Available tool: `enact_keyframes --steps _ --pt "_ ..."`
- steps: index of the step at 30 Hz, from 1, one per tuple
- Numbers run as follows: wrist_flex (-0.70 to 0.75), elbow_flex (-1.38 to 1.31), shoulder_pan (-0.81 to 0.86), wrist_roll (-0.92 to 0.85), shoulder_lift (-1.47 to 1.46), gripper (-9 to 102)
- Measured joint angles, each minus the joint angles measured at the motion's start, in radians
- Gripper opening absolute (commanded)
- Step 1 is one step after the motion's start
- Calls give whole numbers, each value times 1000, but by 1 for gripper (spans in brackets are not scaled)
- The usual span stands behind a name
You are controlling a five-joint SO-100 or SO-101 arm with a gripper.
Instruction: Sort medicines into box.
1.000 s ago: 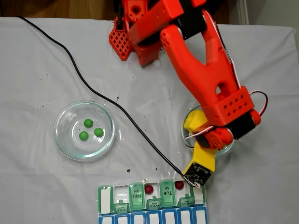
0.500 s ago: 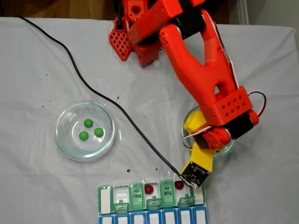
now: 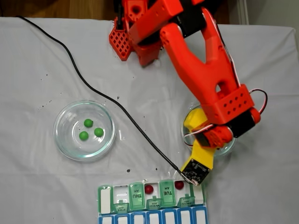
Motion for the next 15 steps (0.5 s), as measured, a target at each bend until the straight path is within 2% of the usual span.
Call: enact_keyframes --steps 15 --pt "44 0 -40 9 0 23"
